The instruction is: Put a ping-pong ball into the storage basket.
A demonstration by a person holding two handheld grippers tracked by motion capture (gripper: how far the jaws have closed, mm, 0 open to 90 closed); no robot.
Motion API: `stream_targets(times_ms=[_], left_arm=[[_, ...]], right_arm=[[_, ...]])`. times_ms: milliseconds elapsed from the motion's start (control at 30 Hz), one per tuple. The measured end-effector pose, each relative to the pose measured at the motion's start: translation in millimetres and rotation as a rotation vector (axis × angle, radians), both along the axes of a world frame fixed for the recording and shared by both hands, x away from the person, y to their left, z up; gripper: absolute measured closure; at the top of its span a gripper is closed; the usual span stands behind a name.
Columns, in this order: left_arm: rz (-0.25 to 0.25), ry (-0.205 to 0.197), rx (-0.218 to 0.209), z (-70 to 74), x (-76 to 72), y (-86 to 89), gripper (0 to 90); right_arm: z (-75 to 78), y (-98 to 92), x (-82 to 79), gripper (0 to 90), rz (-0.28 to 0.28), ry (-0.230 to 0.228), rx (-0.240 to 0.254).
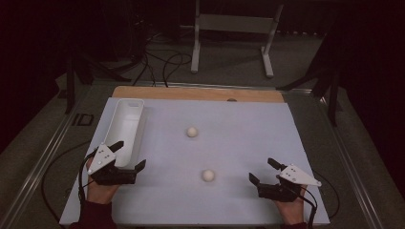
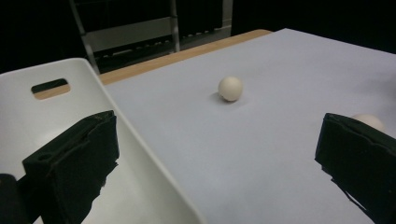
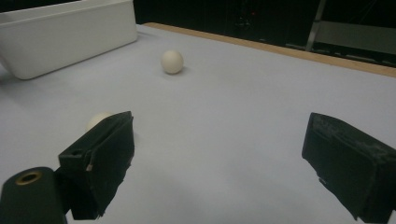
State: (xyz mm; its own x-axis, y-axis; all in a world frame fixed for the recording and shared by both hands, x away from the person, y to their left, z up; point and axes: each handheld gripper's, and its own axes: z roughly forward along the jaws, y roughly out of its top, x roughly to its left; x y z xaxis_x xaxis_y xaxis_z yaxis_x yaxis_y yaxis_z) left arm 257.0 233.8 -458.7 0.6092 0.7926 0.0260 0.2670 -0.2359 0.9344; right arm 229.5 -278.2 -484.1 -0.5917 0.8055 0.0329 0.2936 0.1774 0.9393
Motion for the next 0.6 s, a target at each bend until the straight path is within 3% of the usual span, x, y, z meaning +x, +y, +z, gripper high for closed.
stream_targets(times_ms=[167, 600], left_arm=[[-0.023, -0.01, 0.03, 6.3, -1.2, -7.6, 0.3], [-0.071, 0.014, 0.074, 17.3, 2.0, -19.6, 0.3]], right_arm=[[-0.6, 0.5, 0.2, 9.0, 0.0, 0.001, 0.0], [-1.9, -0.7, 0.8, 9.0, -0.006, 0.005, 0.006]])
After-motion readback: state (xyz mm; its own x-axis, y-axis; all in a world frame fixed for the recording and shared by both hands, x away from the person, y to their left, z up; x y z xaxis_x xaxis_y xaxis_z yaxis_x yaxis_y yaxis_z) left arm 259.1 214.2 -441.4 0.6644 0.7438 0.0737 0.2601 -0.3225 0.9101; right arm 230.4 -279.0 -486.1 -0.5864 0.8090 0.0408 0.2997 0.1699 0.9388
